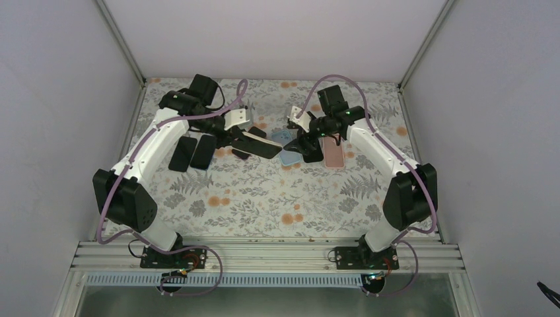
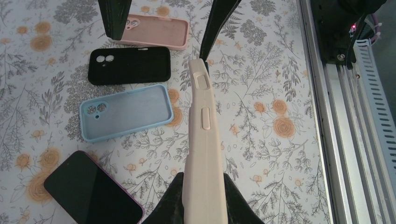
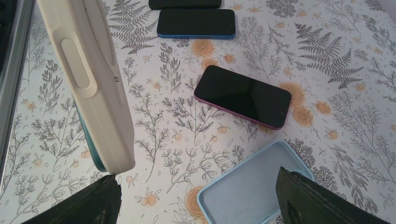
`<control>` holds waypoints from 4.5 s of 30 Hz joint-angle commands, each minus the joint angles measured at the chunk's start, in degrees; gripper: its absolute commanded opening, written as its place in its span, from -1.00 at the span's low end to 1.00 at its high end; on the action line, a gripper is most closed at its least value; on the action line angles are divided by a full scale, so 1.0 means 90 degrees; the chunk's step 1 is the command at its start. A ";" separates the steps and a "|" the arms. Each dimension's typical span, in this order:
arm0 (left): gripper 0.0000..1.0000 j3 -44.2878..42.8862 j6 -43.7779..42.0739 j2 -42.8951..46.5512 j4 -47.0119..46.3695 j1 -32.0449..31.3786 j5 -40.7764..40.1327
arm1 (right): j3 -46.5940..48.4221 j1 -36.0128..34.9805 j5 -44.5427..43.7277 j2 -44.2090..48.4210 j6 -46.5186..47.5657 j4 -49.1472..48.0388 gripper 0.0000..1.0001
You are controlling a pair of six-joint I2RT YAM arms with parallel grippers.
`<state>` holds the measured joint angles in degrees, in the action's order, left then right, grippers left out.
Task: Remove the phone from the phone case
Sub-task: Remove the phone case from the phone.
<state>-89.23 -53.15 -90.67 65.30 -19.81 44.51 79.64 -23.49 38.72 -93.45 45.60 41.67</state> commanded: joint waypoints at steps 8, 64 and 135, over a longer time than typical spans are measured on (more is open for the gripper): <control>-0.95 -0.0111 -0.0015 0.0292 -0.0025 -0.0063 0.0458 | 0.0201 0.0051 0.0161 0.0024 0.0144 -0.0011 0.69; -0.95 -0.0188 0.0086 0.0245 -0.0117 -0.0133 0.0413 | 0.0207 -0.0117 0.0240 0.0027 0.0024 -0.0008 0.63; -0.95 -0.0247 0.0100 0.0271 -0.0070 -0.0139 0.0528 | -0.0100 -0.0073 -0.0126 0.0090 -0.0258 -0.0526 0.56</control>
<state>-89.32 -51.86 -90.52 65.25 -20.73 43.90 77.87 -23.92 39.64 -91.55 44.99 39.94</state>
